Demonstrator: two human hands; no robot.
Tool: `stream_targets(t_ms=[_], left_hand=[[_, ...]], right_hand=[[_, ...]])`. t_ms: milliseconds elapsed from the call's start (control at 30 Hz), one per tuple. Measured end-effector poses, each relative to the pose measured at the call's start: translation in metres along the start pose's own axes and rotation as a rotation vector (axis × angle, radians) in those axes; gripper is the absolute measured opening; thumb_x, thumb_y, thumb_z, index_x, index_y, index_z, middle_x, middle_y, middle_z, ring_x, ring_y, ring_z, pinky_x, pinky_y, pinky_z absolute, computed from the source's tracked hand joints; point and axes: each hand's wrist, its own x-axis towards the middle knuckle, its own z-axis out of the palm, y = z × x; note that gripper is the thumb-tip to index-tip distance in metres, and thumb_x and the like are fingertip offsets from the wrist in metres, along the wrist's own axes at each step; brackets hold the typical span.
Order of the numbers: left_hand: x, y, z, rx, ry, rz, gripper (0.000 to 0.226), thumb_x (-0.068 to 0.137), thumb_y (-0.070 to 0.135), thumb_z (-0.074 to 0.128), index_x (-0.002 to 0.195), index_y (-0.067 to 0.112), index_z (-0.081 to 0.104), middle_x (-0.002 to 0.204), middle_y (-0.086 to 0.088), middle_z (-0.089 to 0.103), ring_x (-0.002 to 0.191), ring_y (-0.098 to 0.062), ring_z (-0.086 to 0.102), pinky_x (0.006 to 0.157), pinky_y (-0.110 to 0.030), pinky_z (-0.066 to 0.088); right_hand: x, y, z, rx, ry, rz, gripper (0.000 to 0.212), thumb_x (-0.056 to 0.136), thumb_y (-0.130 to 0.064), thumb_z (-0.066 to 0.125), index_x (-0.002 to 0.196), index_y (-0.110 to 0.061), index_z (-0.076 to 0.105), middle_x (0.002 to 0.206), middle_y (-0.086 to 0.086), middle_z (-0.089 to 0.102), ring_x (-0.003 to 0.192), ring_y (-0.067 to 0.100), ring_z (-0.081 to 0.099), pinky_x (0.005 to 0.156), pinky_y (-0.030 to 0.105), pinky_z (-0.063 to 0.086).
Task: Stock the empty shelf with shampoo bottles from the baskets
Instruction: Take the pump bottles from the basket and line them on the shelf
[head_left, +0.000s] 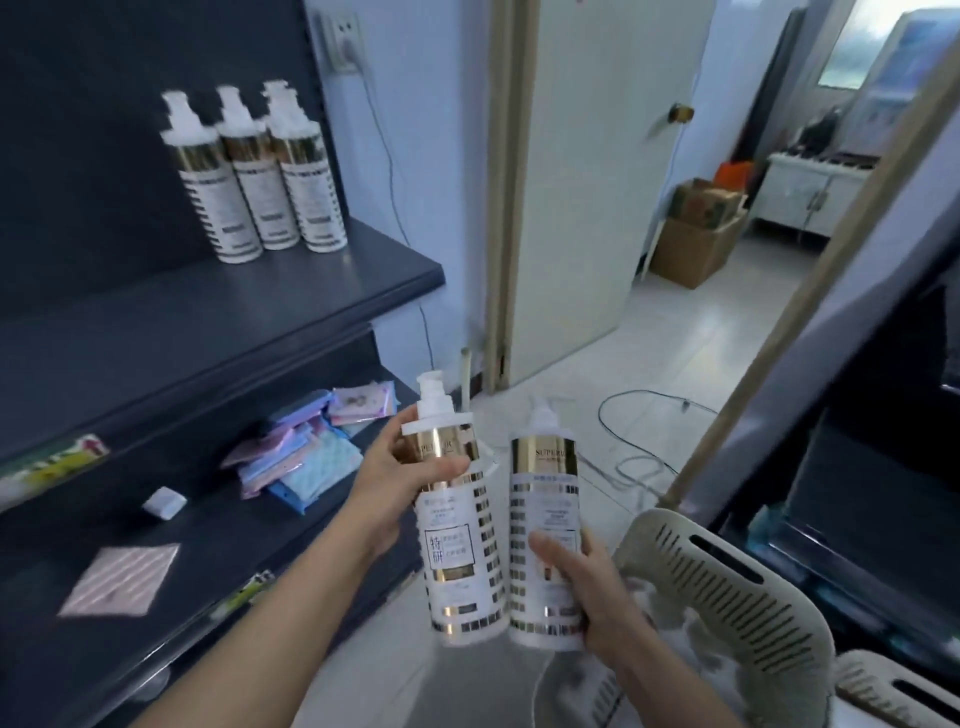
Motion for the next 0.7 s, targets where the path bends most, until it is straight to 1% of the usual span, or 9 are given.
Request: stream_targets(t_ms=[33,100,233,333,367,433,500,567,700], left_hand=[[-0.001,0.010,-0.011,-0.009,0.022,0.015,0.079,0.049,0.006,0.085,0.121,0.025,0.057,0.103,-0.009,0.072,0.094,-0.026,0.071,0.075,-0.040,0.057],[0.000,0.030,-0.033,-0.007,0.069,0.048,0.084,0.048,0.005,0.085,0.124,0.023,0.056,0.103,-0.008,0.072,0.093,-0.025,0.071,0.073,-0.038,0.057],[0.003,0.074,-0.074,0.044,0.150,0.160,0.069,0.061,-0.010,0.082,0.116,0.022,0.056,0.102,-0.009,0.070,0.090,-0.024,0.070,0.066,-0.032,0.058],[0.006,0.108,-0.105,0.086,0.171,0.248,0.070,0.059,-0.009,0.083,0.116,0.022,0.056,0.100,-0.007,0.070,0.085,-0.020,0.070,0.062,-0.028,0.058],[0.006,0.119,-0.115,0.106,0.177,0.275,0.070,0.059,-0.007,0.085,0.115,0.024,0.057,0.099,-0.005,0.071,0.079,-0.016,0.071,0.058,-0.025,0.056],[0.009,0.142,-0.135,0.151,0.186,0.327,0.071,0.058,-0.004,0.087,0.114,0.027,0.057,0.097,-0.001,0.072,0.069,-0.008,0.070,0.053,-0.021,0.054],[0.014,0.162,-0.156,0.173,0.202,0.383,0.070,0.056,-0.004,0.088,0.112,0.028,0.059,0.095,0.003,0.073,0.080,-0.011,0.072,0.064,-0.025,0.057],[0.019,0.181,-0.175,0.200,0.228,0.425,0.069,0.054,-0.004,0.088,0.108,0.029,0.059,0.095,0.003,0.074,0.088,-0.014,0.072,0.073,-0.031,0.059],[0.031,0.211,-0.209,0.260,0.267,0.500,0.071,0.052,0.000,0.090,0.108,0.030,0.058,0.102,0.002,0.072,0.092,-0.014,0.070,0.078,-0.034,0.059]], right_hand=[[0.006,-0.008,0.012,-0.006,-0.030,-0.021,0.081,0.055,-0.031,0.089,0.124,-0.008,0.054,0.108,0.022,0.072,0.096,0.043,0.070,0.082,0.054,0.058],[0.018,-0.022,0.037,-0.029,-0.082,-0.065,0.081,0.053,-0.028,0.088,0.123,-0.004,0.055,0.107,0.024,0.071,0.096,0.044,0.070,0.083,0.055,0.058],[0.041,-0.051,0.091,-0.067,-0.141,-0.151,0.081,0.053,-0.023,0.084,0.124,0.003,0.053,0.106,0.028,0.069,0.095,0.046,0.068,0.078,0.050,0.059],[0.056,-0.077,0.136,-0.086,-0.178,-0.214,0.073,0.055,-0.024,0.084,0.119,0.000,0.057,0.097,0.021,0.073,0.084,0.037,0.072,0.068,0.041,0.060],[0.060,-0.086,0.152,-0.086,-0.183,-0.237,0.070,0.055,-0.026,0.084,0.115,-0.003,0.059,0.092,0.017,0.075,0.080,0.033,0.073,0.065,0.039,0.060],[0.069,-0.103,0.182,-0.089,-0.191,-0.283,0.073,0.050,-0.034,0.085,0.113,-0.008,0.059,0.091,0.014,0.075,0.080,0.031,0.074,0.064,0.037,0.060],[0.080,-0.117,0.211,-0.102,-0.210,-0.330,0.078,0.049,-0.036,0.086,0.117,-0.008,0.057,0.097,0.016,0.074,0.085,0.033,0.074,0.066,0.037,0.060],[0.092,-0.130,0.237,-0.128,-0.220,-0.372,0.079,0.050,-0.036,0.087,0.118,-0.009,0.056,0.098,0.015,0.074,0.087,0.033,0.074,0.067,0.038,0.060],[0.119,-0.155,0.273,-0.195,-0.225,-0.443,0.069,0.054,-0.028,0.088,0.113,-0.014,0.057,0.097,0.012,0.074,0.090,0.034,0.073,0.080,0.052,0.059]])
